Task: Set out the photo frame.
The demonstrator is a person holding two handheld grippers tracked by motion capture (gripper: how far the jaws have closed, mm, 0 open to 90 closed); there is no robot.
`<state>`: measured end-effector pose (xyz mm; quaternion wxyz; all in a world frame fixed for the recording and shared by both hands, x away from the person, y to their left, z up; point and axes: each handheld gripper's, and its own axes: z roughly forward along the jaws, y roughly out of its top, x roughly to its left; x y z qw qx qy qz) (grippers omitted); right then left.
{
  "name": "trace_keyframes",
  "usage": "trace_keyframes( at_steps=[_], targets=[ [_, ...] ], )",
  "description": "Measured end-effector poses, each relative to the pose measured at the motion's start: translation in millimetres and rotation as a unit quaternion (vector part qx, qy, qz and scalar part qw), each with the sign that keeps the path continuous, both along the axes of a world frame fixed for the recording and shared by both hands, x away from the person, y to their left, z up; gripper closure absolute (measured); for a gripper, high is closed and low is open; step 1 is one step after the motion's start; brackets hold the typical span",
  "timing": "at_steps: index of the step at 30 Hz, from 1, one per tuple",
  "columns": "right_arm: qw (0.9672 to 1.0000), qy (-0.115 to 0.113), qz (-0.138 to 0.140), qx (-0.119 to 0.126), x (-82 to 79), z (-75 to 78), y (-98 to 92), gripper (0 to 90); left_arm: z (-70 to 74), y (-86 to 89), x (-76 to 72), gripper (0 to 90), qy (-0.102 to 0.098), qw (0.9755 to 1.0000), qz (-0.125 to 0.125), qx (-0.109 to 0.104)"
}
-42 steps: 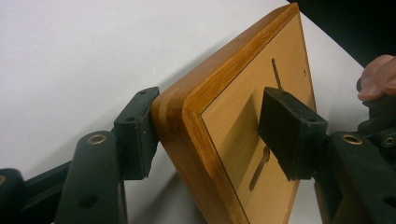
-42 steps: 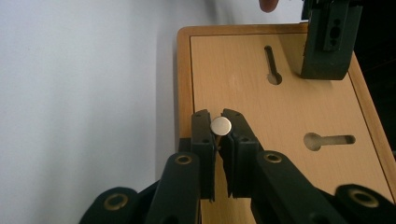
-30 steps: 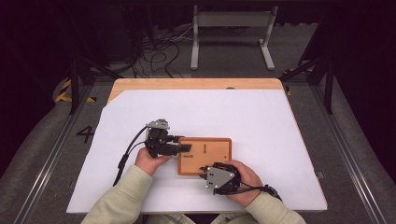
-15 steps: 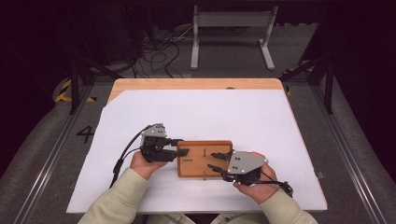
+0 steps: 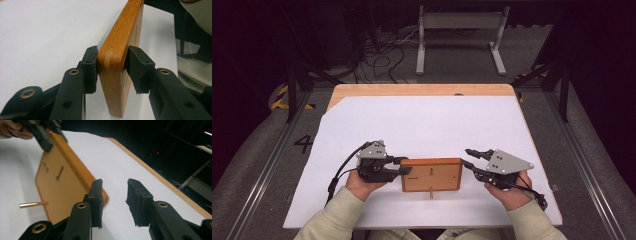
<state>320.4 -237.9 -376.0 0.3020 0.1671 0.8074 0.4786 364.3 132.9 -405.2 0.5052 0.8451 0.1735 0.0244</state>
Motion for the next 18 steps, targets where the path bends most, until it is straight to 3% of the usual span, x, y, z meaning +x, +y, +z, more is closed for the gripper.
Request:
trace_keyframes(
  at_steps=[6,18],
  targets=[
    [0.9996,0.007,-0.024,0.011,2.4,-3.1,-16.5,66.0,1.9,2.1,-8.2,63.9,0.000,0.9998,-0.018,0.000],
    [0.9994,0.016,-0.025,0.019,4.1,-5.9,-20.2,65.0,3.3,2.1,-25.1,63.6,-0.015,0.9990,-0.043,0.006]
  ],
)
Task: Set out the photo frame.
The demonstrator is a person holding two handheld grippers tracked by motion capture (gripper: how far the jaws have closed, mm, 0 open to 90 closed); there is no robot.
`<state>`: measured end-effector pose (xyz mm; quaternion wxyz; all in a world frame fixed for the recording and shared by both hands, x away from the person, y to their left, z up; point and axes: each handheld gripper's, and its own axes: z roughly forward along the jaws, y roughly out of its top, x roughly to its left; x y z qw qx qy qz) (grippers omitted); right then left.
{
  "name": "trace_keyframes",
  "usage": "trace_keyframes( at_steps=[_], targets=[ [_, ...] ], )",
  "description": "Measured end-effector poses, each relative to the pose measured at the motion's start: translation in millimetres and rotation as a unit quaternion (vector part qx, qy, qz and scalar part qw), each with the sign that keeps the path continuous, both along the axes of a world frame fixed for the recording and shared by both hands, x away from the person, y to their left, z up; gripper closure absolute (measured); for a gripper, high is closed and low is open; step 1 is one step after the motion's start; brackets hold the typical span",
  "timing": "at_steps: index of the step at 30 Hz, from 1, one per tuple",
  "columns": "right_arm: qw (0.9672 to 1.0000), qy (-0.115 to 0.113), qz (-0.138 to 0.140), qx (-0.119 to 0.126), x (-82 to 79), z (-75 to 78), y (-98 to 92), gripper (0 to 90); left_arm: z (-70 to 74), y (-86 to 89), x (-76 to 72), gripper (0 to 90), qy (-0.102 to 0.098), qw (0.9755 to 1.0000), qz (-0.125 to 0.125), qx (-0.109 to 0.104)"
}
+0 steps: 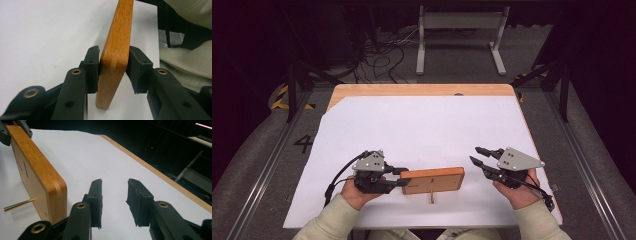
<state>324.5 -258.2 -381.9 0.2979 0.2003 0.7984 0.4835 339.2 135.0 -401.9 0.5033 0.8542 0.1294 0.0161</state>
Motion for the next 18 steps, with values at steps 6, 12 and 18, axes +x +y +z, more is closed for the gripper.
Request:
trace_keyframes(
  at_steps=[6,12,18],
  targets=[
    [0.9999,0.009,0.006,-0.003,1.0,-3.0,3.2,63.2,-0.8,1.7,-3.9,63.3,0.001,0.9999,-0.012,-0.008],
    [0.9998,0.018,0.004,-0.004,1.2,-5.7,1.3,63.3,-1.6,2.6,-8.7,62.4,0.000,0.9994,-0.033,-0.012],
    [0.9997,0.023,0.004,-0.004,1.1,-8.2,0.2,63.2,-1.7,1.8,-12.9,60.5,0.006,0.9974,-0.071,-0.011]
  ],
)
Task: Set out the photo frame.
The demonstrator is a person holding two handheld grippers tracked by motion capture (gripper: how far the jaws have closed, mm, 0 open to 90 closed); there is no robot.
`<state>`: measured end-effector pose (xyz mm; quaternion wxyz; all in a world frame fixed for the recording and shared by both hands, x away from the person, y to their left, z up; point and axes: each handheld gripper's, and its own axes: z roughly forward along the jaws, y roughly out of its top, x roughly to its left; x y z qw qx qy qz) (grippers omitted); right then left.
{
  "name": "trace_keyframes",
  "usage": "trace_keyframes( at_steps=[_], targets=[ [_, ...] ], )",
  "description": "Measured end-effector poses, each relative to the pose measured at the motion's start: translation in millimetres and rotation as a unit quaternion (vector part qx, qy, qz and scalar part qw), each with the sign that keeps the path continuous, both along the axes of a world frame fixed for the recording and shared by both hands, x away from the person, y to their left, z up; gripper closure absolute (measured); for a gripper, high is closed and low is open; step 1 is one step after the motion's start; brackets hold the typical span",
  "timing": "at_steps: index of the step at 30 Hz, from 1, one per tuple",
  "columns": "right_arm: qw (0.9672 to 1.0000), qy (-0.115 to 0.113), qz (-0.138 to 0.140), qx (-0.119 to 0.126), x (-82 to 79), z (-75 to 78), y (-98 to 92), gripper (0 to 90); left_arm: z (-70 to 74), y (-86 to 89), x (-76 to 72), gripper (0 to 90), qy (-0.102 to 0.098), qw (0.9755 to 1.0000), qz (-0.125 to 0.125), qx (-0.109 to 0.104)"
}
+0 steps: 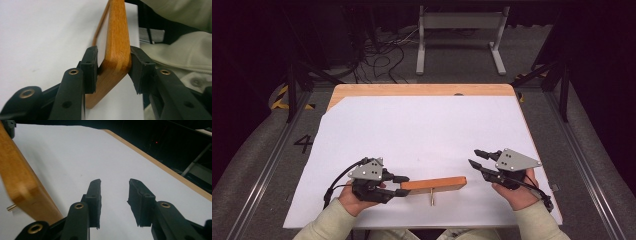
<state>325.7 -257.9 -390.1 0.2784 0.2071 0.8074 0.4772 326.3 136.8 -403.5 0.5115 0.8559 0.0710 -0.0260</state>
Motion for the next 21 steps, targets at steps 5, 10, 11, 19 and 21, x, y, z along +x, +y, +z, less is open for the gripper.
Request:
trace_keyframes(
  at_steps=[5,10,11,19,21],
  targets=[
    [1.0000,0.005,0.004,-0.001,0.0,-2.7,1.6,62.8,-1.1,-2.3,-2.4,59.4,0.009,0.9993,-0.037,0.002],
    [1.0000,0.008,0.004,-0.001,0.1,-3.8,2.0,62.6,0.8,0.4,-2.6,58.0,0.012,0.9988,-0.046,-0.013],
    [0.9999,0.009,0.005,-0.001,0.1,-4.0,2.0,62.4,2.4,2.1,-2.8,56.8,0.010,0.9987,-0.046,-0.022],
    [0.9967,0.079,0.015,-0.002,1.1,-12.7,-1.7,72.7,11.6,19.3,-1.2,50.0,-0.020,0.9958,0.031,-0.084],
    [0.9947,0.101,0.021,-0.004,0.2,-14.3,-3.6,78.2,13.3,24.1,-1.2,50.1,-0.035,0.9926,0.069,-0.094]
  ],
)
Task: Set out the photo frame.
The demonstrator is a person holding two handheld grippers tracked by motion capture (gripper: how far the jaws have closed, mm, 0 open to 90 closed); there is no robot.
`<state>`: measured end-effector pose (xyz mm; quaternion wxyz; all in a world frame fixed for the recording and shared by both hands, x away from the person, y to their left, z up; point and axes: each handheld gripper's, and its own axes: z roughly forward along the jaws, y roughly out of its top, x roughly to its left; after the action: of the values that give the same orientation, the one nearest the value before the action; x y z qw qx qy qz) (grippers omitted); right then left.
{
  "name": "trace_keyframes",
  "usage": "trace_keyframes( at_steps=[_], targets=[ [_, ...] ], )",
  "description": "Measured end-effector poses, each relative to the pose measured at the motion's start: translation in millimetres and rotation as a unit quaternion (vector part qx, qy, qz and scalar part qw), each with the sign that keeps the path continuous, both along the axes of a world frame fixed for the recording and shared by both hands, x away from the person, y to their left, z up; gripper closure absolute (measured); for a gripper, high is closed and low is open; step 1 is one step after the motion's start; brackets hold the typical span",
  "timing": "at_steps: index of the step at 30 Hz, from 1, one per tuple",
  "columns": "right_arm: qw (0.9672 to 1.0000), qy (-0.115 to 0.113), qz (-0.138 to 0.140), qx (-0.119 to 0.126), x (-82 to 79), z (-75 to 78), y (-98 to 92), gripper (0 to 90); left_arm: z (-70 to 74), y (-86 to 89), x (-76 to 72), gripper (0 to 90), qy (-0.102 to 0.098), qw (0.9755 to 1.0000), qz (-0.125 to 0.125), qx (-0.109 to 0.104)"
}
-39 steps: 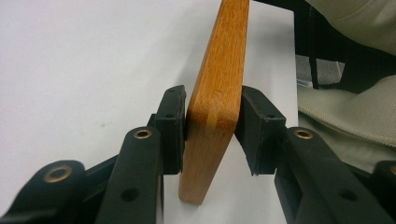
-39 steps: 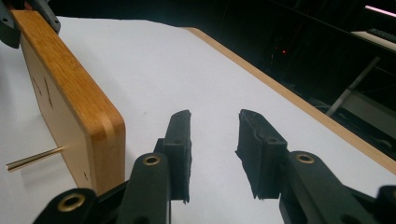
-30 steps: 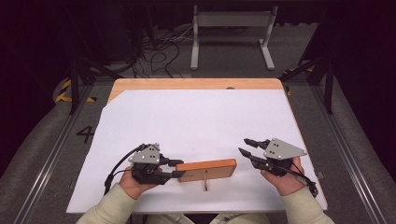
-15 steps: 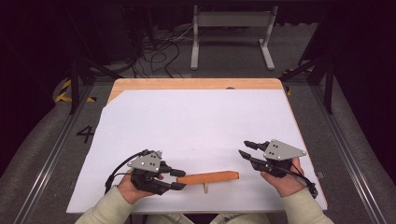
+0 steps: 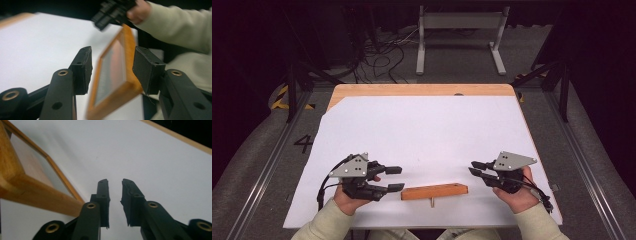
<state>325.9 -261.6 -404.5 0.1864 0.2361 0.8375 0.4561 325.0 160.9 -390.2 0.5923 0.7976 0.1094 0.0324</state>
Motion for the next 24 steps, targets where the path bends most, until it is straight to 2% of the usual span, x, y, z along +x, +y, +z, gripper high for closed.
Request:
trace_keyframes(
  at_steps=[1,3,4,5,6,11,12,16,19,22,24],
  targets=[
    [1.0000,0.008,0.003,-0.003,-0.7,-0.6,-0.8,79.8,0.6,1.0,0.3,49.9,-0.007,0.9995,0.032,0.006],
    [0.9996,0.025,0.008,-0.007,-1.8,-2.6,-2.0,82.7,-0.7,3.5,2.3,49.2,-0.011,0.9970,0.075,0.013],
    [0.9996,0.025,0.008,-0.007,-1.8,-2.6,-2.0,82.7,-0.7,3.5,2.3,49.1,-0.011,0.9970,0.075,0.013],
    [0.9994,0.033,0.010,-0.010,-2.2,-3.5,-2.2,83.7,-2.4,5.6,4.2,49.1,-0.011,0.9943,0.104,0.020],
    [0.9990,0.041,0.014,-0.013,-3.0,-4.8,-2.2,84.6,-3.3,6.9,6.0,48.6,-0.016,0.9923,0.120,0.028],
    [0.9972,0.066,0.028,-0.022,-2.9,-10.7,-1.5,85.2,-9.3,10.7,11.4,47.5,-0.011,0.9857,0.162,0.043],
    [0.9966,0.072,0.033,-0.025,-2.6,-12.3,-1.0,86.2,-10.6,10.9,12.3,47.5,-0.014,0.9845,0.168,0.047],
    [0.9929,0.098,0.052,-0.043,-3.5,-17.5,3.0,90.0,-14.2,12.0,15.0,47.5,-0.011,0.9832,0.174,0.055],
    [0.9895,0.113,0.067,-0.059,-4.5,-21.3,8.9,90.0,-14.8,11.7,14.9,47.2,-0.014,0.9838,0.170,0.055],
    [0.9846,0.130,0.084,-0.081,-5.4,-26.8,15.9,90.0,-15.4,10.6,14.8,46.9,-0.019,0.9835,0.170,0.060],
    [0.9819,0.140,0.093,-0.087,-6.5,-29.9,19.7,90.0,-16.7,10.1,15.7,46.8,-0.016,0.9830,0.172,0.063]
  ],
)
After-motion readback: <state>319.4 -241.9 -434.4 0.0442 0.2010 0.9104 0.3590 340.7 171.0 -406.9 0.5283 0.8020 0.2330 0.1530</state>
